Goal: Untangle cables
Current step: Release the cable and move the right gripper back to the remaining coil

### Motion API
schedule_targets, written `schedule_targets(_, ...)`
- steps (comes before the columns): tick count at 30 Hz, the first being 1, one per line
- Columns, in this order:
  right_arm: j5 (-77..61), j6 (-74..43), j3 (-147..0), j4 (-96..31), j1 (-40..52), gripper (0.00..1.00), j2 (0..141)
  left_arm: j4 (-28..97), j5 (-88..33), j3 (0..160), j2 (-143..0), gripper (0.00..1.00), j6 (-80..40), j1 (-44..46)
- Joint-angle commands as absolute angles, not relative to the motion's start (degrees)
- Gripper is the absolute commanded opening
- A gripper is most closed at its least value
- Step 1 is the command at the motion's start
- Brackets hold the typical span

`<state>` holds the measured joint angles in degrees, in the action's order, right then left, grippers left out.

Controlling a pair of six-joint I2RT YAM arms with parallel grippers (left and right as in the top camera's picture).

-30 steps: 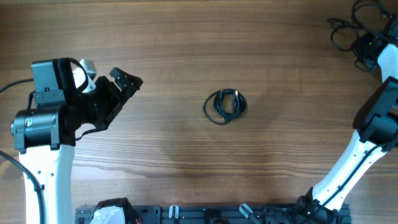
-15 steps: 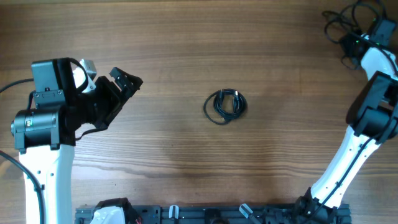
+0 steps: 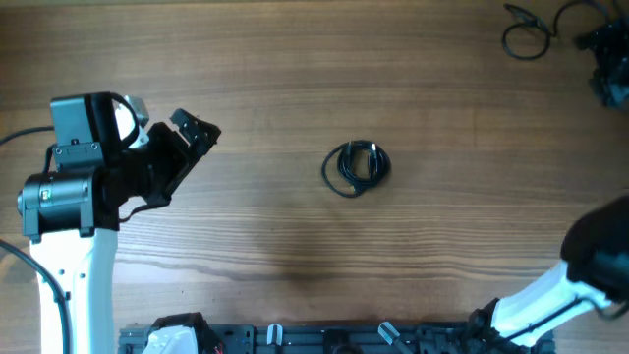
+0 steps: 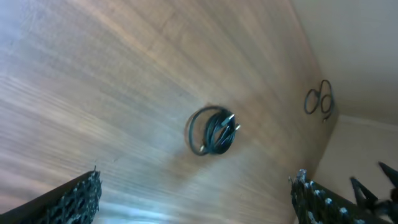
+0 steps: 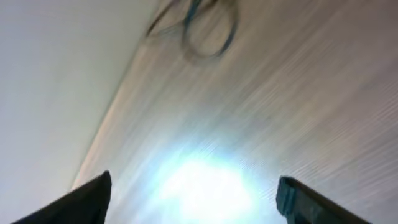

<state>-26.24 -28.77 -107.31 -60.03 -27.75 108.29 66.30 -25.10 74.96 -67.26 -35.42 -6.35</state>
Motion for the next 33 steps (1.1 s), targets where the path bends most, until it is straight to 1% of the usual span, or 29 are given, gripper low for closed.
schedule_targets(1, -42.7, -11.8, -106.9, -73.4, -22.0, 0.89, 106.6, 68.8, -23.5, 74.9, -67.3, 1.0, -34.8, -6.1)
schedule_targets(3, -40.7, -0.1, -104.9, -82.6, -13.2, 0.89, 106.6, 70.7, -21.5, 74.9, -67.3, 1.0, -34.8, -6.1)
schedule_targets(4, -37.9, 1.4, -103.5, -84.0, -8.7, 0.89, 106.6, 71.4, -20.6, 74.9, -67.3, 1.0, -34.8, -6.1)
schedule_targets(7, -33.7, 1.3, -99.9, -84.5, 1.5, 0.89, 106.6, 71.7, -19.6, 74.9, -67.3, 1.0, -34.8, -6.1)
schedule_targets(8, -32.1, 1.3, -98.2, -83.7, 6.4, 0.96, 106.6, 71.7, -18.7, 74.9, -67.3, 1.0, -34.8, -6.1)
schedule_targets(9, -29.3, 1.2, -96.3, -81.8, 11.3, 0.99, 106.6, 71.7, -18.4, 74.9, -67.3, 1.0, -34.8, -6.1)
schedule_targets(10, -26.4, 0.1, -95.0, -80.2, 14.9, 1.0, 106.6, 71.8, -18.3, 74.9, -67.3, 1.0, -34.8, -6.1)
schedule_targets(12, -16.5, -7.8, -92.1, -77.2, 21.0, 0.99, 106.6, 72.4, -18.3, 74.9, -67.3, 1.0, -34.8, -6.1)
schedule_targets(13, -12.1, -11.8, -89.5, -74.4, 24.4, 0.97, 106.6, 72.9, -18.3, 74.9, -67.3, 1.0, -34.8, -6.1)
schedule_targets(14, -11.5, -12.3, -87.9, -72.5, 25.9, 0.94, 106.6, 73.0, -18.3, 74.9, -67.3, 1.0, -34.8, -6.1)
schedule_targets(15, -11.6, -12.2, -84.8, -68.2, 28.0, 0.8, 106.6, 73.0, -18.3, 74.9, -67.3, 1.0, -34.8, -6.1)
schedule_targets(16, -11.6, -12.2, -82.9, -65.8, 29.2, 0.68, 106.6, 72.9, -18.3, 74.9, -67.3, 1.0, -34.8, -6.1)
schedule_targets(18, -11.6, -12.2, -79.2, -60.4, 31.1, 0.51, 106.6, 72.9, -18.3, 74.9, -67.3, 1.0, -34.8, -6.1)
schedule_targets(19, -11.3, -12.0, -77.8, -58.0, 31.8, 0.49, 106.7, 72.9, -18.3, 74.9, -67.3, 1.0, -34.8, -6.1)
schedule_targets(24, -2.3, -11.6, -74.2, -51.2, 32.3, 0.48, 106.7, 72.9, -18.3, 74.9, -67.3, 1.0, -34.8, -6.1)
schedule_targets(26, -2.1, -8.3, -73.0, -48.2, 32.3, 0.48, 106.7, 72.9, -18.3, 74.9, -67.3, 1.0, -34.8, -6.1)
schedule_targets(27, -2.1, -7.5, -72.0, -46.9, 32.3, 0.42, 106.7, 72.9, -18.3, 74.9, -67.3, 1.0, -34.8, -6.1)
schedule_targets(29, -2.1, -7.4, -70.5, -44.4, 32.3, 0.39, 106.7, 72.9, -18.3, 74.9, -67.3, 1.0, -34.8, -6.1)
schedule_targets(33, -2.0, -5.9, -69.8, -42.9, 32.3, 0.41, 106.7, 72.9, -18.3, 74.9, -67.3, 1.0, -34.8, -6.1)
